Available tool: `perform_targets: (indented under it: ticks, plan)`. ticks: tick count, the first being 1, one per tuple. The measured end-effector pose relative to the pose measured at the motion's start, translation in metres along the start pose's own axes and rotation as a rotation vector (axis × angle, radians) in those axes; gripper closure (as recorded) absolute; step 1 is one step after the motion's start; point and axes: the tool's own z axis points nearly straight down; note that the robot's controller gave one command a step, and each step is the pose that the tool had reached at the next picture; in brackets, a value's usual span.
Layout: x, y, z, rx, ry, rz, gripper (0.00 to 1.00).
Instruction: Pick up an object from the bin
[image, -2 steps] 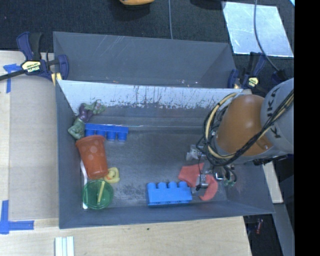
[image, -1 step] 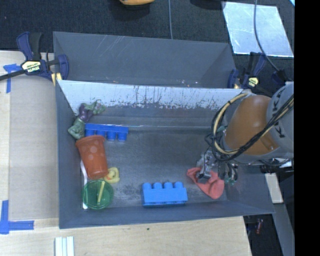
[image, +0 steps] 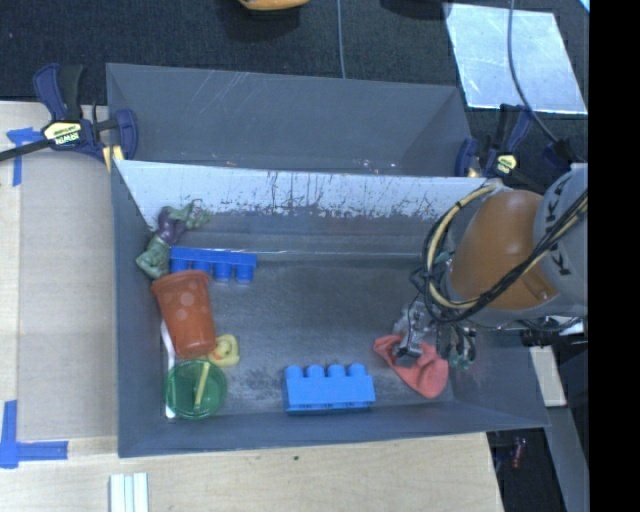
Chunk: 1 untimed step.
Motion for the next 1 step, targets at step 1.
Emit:
perform_targets:
  ticks: [1]
  plan:
    - [-0.0075,-0.0021,-0.0714,0.0,0.004,-0.038,1.0]
